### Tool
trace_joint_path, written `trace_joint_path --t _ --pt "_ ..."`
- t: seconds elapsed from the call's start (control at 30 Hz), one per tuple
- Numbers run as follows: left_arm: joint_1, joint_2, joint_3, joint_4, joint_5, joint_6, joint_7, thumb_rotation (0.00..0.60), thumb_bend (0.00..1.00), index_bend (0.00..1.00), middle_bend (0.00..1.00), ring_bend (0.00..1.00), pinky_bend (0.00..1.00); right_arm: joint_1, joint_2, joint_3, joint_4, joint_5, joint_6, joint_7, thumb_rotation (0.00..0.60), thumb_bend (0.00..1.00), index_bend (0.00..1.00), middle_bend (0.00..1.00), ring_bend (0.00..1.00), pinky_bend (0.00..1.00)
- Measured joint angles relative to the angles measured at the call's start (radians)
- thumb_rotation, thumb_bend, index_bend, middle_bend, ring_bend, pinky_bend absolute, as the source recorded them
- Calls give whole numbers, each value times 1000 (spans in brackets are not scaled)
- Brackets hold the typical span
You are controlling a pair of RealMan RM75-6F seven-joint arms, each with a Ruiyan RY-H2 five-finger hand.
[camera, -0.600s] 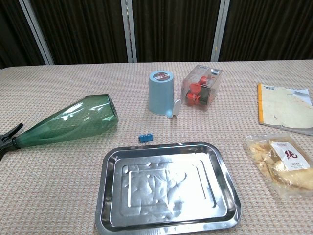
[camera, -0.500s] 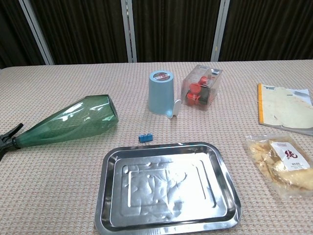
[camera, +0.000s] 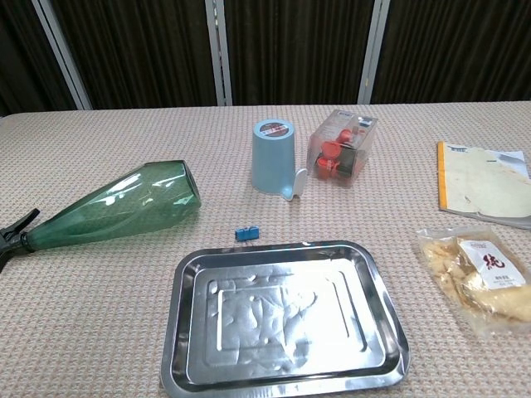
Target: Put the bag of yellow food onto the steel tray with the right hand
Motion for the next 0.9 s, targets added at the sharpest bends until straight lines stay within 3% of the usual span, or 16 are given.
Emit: trace_joint_path --t 0.57,0.9 --pt "3 8 -3 -3 6 0 -1 600 131 108 1 0 0 24 6 -9 -7 -45 -16 23 600 53 0 0 0 0" --pt "6 16 -7 -6 4 2 2 600 131 110 4 0 0 110 51 -12 -72 -98 -123 41 600 54 0 0 0 0"
